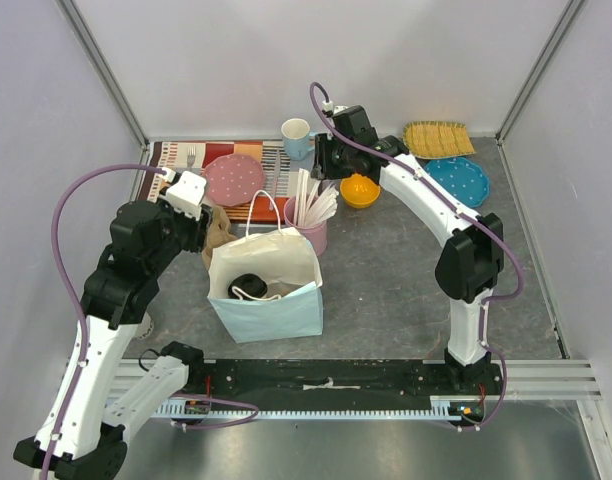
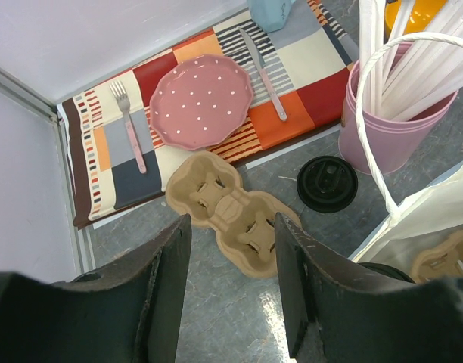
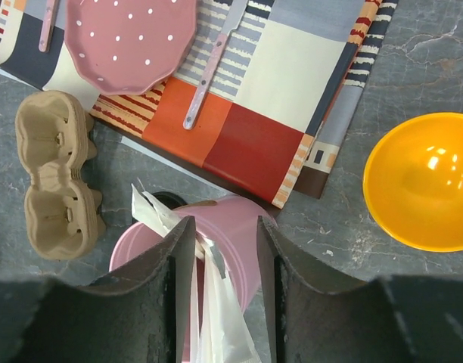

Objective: Pack the takeout coffee

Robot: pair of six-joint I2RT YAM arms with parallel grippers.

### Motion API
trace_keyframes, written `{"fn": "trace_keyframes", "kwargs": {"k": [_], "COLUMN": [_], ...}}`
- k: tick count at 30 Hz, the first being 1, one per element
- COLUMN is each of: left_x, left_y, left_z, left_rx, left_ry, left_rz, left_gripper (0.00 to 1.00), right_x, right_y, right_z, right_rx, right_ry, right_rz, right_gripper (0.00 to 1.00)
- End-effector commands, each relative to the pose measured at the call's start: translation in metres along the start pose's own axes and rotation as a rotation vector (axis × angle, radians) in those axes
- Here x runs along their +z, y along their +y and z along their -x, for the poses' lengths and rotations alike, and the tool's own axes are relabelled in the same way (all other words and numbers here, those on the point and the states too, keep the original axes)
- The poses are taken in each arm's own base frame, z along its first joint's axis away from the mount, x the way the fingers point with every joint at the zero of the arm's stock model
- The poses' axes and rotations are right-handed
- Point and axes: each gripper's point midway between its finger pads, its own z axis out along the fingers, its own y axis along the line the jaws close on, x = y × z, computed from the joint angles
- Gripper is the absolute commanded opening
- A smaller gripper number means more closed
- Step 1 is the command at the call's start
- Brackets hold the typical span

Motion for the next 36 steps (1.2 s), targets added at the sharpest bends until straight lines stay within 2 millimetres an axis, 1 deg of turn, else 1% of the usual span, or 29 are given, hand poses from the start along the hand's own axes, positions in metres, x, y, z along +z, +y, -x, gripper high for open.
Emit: {"fn": "trace_keyframes", "kwargs": {"k": [1, 3, 4, 6, 7, 9, 10, 12, 13, 15, 16, 17, 18, 20, 21, 23, 24, 25, 26, 28, 29, 31, 32, 33, 34, 35, 36], "left_x": [0.002, 0.001, 0.001, 0.0, 0.0, 0.0, 0.0, 0.0, 0.0, 0.0, 0.0, 0.0, 0.0, 0.0, 0.0, 0.0, 0.001, 0.0, 0.0, -0.001, -0.002, -0.003, -0.002, -0.002, -0.002, -0.002, -0.002], "left_y": [-0.002, -0.003, -0.002, -0.002, -0.003, -0.003, -0.004, -0.004, -0.004, -0.004, -0.004, -0.004, -0.003, -0.003, -0.004, -0.003, -0.003, -0.003, -0.003, -0.003, -0.003, -0.003, -0.004, -0.004, -0.008, -0.008, -0.009], "left_z": [0.011, 0.012, 0.012, 0.013, 0.013, 0.013, 0.012, 0.012, 0.012, 0.013, 0.013, 0.013, 0.013, 0.014, 0.013, 0.014, 0.014, 0.015, 0.016, 0.015, 0.015, 0.013, 0.012, 0.012, 0.013, 0.013, 0.013], "left_rx": [-0.034, -0.032, -0.034, -0.031, -0.032, -0.031, -0.032, -0.031, -0.031, -0.031, -0.029, -0.029, -0.028, -0.026, -0.029, -0.031, -0.028, -0.03, -0.029, -0.029, -0.029, -0.039, -0.043, -0.043, -0.048, -0.049, -0.049], "left_ry": [-0.053, -0.057, -0.058, -0.062, -0.063, -0.061, -0.06, -0.062, -0.064, -0.065, -0.065, -0.066, -0.068, -0.071, -0.068, -0.069, -0.069, -0.074, -0.076, -0.074, -0.076, -0.072, -0.069, -0.07, -0.075, -0.074, -0.077], "left_rz": [-0.009, -0.013, -0.012, -0.013, -0.016, -0.017, -0.02, -0.021, -0.021, -0.019, -0.02, -0.018, -0.018, -0.017, -0.018, -0.018, -0.018, -0.017, -0.018, -0.018, -0.018, -0.016, -0.018, -0.016, -0.037, -0.039, -0.043], "left_gripper": [0.54, 0.54, 0.54, 0.54, 0.54, 0.54, 0.54, 0.54, 0.54, 0.54, 0.54, 0.54, 0.54, 0.54, 0.54, 0.54, 0.54, 0.54, 0.54, 0.54, 0.54, 0.54, 0.54, 0.54, 0.54, 0.54, 0.54], "right_x": [-0.003, -0.002, -0.004, -0.007, -0.011, -0.018, -0.024, -0.033, -0.042, -0.052, -0.064, -0.07, -0.08, -0.092, -0.102, -0.115, -0.128, -0.135, -0.152, -0.169, -0.186, -0.203, -0.22, -0.227, -0.236, -0.252, -0.259], "right_y": [0.007, 0.008, 0.008, 0.009, 0.011, 0.013, 0.015, 0.019, 0.02, 0.02, 0.022, 0.021, 0.022, 0.024, 0.026, 0.026, 0.027, 0.027, 0.027, 0.022, 0.022, 0.021, 0.021, 0.02, 0.02, 0.02, 0.02], "right_z": [0.009, 0.006, 0.009, 0.012, 0.015, 0.023, 0.028, 0.034, 0.042, 0.049, 0.056, 0.06, 0.066, 0.072, 0.077, 0.083, 0.088, 0.091, 0.097, 0.106, 0.112, 0.118, 0.122, 0.124, 0.126, 0.13, 0.131], "right_rx": [0.017, 0.02, 0.02, 0.019, 0.017, 0.007, 0.002, -0.015, -0.024, -0.046, -0.057, -0.066, -0.085, -0.103, -0.122, -0.136, -0.158, -0.168, -0.172, -0.184, -0.183, -0.189, -0.187, -0.189, -0.187, -0.184, -0.18], "right_ry": [-0.017, -0.009, -0.017, -0.025, -0.035, -0.056, -0.072, -0.095, -0.123, -0.149, -0.178, -0.194, -0.218, -0.247, -0.269, -0.298, -0.323, -0.339, -0.374, -0.419, -0.458, -0.496, -0.531, -0.551, -0.571, -0.605, -0.623], "right_rz": [0.028, 0.031, 0.031, 0.032, 0.038, 0.044, 0.048, 0.054, 0.052, 0.045, 0.043, 0.041, 0.041, 0.04, 0.043, 0.032, 0.033, 0.026, 0.02, -0.016, -0.031, -0.045, -0.052, -0.057, -0.061, -0.068, -0.068], "right_gripper": [0.4, 0.33, 0.24, 0.16, 0.12, 0.08, 0.04, 0.0, 0.0, 0.0, 0.0, 0.0, 0.0, 0.0, 0.0, 0.0, 0.0, 0.0, 0.0, 0.0, 0.0, 0.0, 0.0, 0.0, 0.0, 0.0, 0.0]}}
